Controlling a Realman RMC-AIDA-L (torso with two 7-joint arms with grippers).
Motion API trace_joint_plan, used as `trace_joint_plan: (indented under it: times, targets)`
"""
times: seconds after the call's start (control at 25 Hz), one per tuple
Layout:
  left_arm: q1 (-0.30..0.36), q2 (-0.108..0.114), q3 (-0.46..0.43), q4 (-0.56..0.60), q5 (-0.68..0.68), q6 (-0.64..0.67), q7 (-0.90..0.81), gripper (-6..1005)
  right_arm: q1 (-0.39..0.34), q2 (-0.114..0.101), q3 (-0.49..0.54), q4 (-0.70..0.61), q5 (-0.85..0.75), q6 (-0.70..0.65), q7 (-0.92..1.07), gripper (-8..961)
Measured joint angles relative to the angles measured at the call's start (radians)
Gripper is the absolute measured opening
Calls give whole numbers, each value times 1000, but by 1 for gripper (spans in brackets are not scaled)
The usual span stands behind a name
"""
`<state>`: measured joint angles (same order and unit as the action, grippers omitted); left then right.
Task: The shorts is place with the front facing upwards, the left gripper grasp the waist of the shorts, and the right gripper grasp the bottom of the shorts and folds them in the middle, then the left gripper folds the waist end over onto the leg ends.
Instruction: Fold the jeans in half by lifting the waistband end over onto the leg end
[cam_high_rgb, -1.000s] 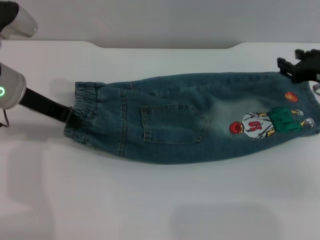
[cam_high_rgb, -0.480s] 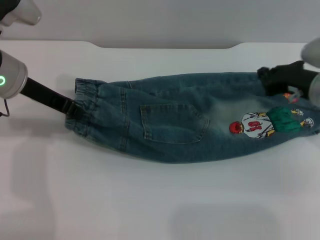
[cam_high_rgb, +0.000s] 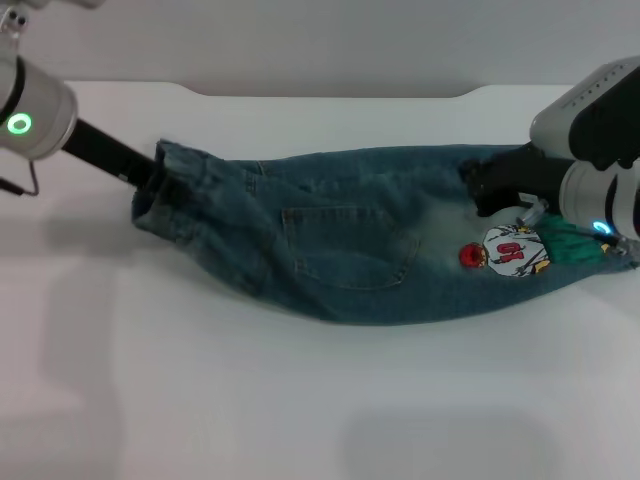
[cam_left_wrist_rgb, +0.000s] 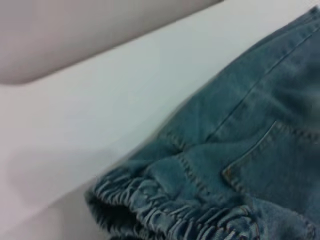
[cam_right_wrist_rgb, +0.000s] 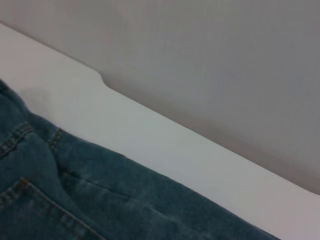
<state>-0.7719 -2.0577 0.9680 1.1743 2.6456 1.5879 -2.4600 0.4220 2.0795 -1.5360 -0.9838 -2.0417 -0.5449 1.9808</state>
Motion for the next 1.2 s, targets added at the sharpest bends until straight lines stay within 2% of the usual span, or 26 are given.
trace_joint_plan:
  times: [0.44, 0.52, 0.84, 1.2]
  targets:
    - [-27, -1, 51, 51, -55, 2, -5, 70, 2, 0, -9, 25, 0, 0, 0, -2]
    - [-29, -1, 86, 99, -83, 7, -23, 70, 4, -1, -14, 35, 0, 1, 0, -2]
    - [-39, -1, 162, 147, -143, 12, -43, 66, 6, -2, -78, 42, -7, 8, -5, -1]
    - [-66, -2, 180, 156, -148, 13, -44, 64, 12, -1, -144, 42, -3, 27, -16, -1]
